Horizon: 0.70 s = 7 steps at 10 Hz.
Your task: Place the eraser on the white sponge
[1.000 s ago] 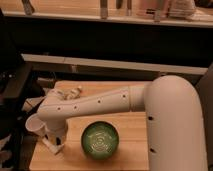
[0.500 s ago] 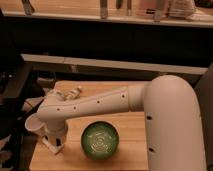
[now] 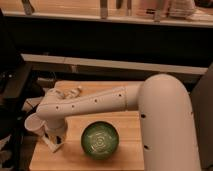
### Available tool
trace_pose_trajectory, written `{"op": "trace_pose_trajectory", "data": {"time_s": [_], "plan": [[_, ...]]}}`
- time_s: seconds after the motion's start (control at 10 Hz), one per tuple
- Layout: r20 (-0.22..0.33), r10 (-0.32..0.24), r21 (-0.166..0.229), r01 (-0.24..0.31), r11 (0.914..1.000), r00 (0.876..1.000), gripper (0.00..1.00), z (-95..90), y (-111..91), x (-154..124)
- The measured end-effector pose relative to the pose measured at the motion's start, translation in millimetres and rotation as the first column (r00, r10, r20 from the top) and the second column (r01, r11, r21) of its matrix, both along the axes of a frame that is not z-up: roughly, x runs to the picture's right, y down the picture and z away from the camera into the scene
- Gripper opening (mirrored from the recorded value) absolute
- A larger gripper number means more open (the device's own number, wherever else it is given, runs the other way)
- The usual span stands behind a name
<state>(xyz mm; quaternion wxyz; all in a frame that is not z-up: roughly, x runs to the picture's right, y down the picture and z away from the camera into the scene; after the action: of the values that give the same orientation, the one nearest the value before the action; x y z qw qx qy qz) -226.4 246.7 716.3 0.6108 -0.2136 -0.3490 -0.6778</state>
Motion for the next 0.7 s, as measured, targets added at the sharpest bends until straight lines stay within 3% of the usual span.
{"op": "trace_pose_trajectory", "data": {"time_s": [0.5, 0.7], "plan": [[0.048, 0.023, -0.014, -0.022, 0.9997, 0.999, 0.64, -2.8, 3.2, -5.3], [0.058, 0.031, -0.015, -0.030, 0.9994, 0.998, 0.79, -3.6, 4.2, -4.6]]}}
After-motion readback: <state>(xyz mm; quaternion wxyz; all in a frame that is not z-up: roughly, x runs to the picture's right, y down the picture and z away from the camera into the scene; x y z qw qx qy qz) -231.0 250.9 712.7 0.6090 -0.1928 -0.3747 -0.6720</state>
